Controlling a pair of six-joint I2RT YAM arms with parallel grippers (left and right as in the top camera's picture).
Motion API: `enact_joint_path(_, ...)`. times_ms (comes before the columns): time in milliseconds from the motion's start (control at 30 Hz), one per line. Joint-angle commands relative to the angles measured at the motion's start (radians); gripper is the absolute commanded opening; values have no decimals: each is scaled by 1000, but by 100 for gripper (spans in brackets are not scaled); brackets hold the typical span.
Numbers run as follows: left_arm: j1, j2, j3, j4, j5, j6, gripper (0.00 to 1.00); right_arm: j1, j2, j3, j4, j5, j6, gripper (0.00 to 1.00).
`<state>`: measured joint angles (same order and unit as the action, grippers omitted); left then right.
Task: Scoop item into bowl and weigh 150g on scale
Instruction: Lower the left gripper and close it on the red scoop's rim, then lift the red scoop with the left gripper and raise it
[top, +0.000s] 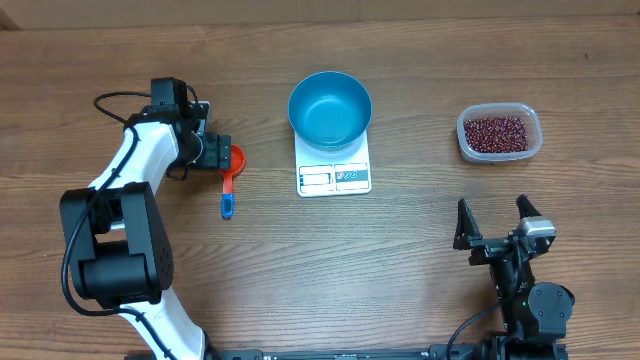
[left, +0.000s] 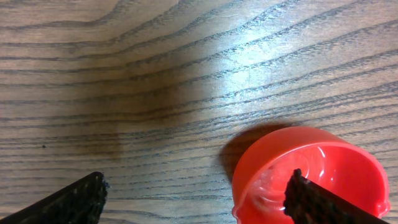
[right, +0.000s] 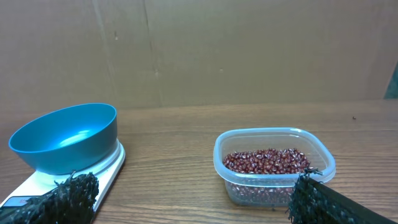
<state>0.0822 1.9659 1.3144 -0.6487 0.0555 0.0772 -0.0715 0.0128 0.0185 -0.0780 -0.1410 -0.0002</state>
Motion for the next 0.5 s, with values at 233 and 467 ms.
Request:
enact_joint_path(233,2,9,-12,12,-7,-10,69,4,-11,-11,5,10,3,100)
enact_joint_path(467,2,9,-12,18,-7,-10,54,4,-11,-11,5,10,3,100)
